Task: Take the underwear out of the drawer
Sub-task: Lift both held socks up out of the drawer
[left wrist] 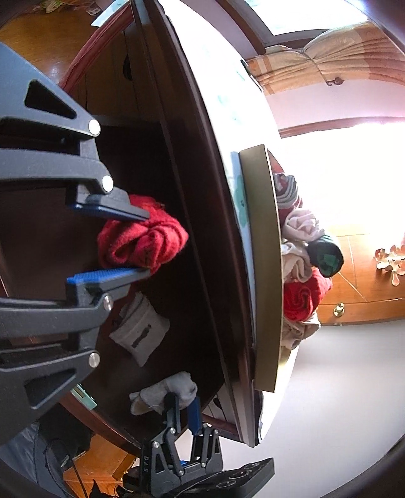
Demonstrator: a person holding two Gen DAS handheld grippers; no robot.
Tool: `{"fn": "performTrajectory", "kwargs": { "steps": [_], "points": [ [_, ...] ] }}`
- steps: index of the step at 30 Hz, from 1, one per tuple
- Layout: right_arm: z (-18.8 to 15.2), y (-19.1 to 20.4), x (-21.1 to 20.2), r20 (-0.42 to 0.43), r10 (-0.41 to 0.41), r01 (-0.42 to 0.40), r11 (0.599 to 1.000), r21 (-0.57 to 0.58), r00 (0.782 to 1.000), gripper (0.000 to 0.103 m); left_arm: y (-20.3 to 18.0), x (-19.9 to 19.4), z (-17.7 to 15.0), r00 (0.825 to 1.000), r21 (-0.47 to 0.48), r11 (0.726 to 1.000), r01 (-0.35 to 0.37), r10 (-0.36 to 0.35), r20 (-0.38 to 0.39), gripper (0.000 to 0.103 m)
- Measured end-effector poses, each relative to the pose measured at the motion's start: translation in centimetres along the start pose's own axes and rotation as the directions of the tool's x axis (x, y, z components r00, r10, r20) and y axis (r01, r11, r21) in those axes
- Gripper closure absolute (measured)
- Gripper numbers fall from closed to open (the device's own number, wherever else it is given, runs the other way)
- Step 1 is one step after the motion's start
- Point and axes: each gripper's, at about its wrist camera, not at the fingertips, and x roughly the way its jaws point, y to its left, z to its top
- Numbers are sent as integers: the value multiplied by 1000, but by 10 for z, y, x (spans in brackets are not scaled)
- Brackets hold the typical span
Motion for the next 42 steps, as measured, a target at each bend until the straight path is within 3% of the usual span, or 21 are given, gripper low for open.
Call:
{"fn": "performTrajectory", "kwargs": {
  "steps": [21,42],
  "points": [
    [3,9,-5,129,10,-11,1000,9,992,70,-3,-8,5,996,-12,1000,5,-4,91,76],
    [2,17,-18,245,8,-13,1000,17,969,70,-8,-25,6,981,-13,1000,9,-6,193,76]
  ]
}}
